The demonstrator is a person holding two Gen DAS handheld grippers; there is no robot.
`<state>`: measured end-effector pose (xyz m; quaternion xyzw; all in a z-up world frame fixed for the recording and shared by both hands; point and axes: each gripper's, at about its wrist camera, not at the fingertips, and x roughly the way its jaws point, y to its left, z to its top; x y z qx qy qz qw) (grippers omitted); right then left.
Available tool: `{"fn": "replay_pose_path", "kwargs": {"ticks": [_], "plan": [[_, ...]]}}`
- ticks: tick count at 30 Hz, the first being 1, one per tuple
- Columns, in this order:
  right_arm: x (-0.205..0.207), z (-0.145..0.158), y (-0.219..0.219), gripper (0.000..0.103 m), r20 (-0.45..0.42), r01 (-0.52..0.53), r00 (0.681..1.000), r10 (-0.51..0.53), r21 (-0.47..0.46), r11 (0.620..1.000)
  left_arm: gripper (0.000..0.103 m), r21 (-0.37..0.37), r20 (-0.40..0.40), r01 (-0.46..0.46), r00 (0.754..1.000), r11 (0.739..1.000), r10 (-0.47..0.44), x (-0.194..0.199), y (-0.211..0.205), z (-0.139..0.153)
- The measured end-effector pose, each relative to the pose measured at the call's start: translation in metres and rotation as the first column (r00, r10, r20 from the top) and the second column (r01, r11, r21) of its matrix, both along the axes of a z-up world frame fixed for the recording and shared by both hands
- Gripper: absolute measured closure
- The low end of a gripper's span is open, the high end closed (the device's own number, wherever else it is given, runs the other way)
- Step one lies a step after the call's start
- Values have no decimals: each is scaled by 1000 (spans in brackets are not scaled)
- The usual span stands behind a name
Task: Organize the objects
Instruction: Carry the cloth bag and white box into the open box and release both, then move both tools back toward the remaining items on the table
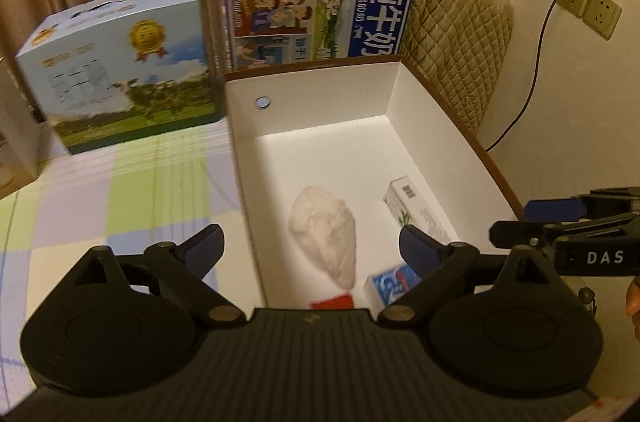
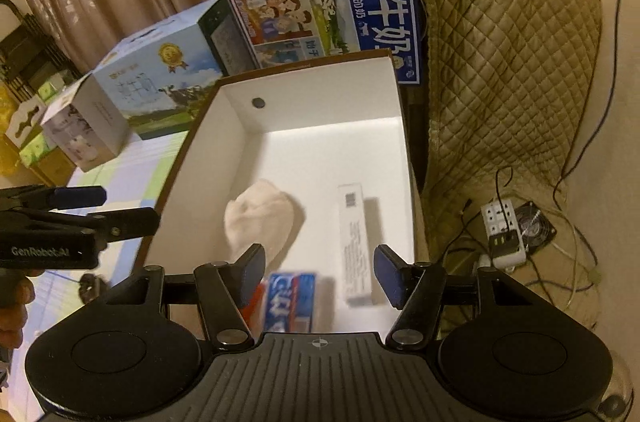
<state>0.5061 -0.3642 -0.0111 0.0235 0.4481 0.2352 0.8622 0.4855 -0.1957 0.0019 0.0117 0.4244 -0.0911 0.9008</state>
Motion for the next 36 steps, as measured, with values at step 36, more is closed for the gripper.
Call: {"fn": "replay_pose_path", "kwargs": {"ticks": [36], "plan": [[-175, -27, 97, 45, -148, -161, 976, 162, 19, 987, 9, -18, -105, -272, 957, 962, 269, -218, 174, -3]]}}
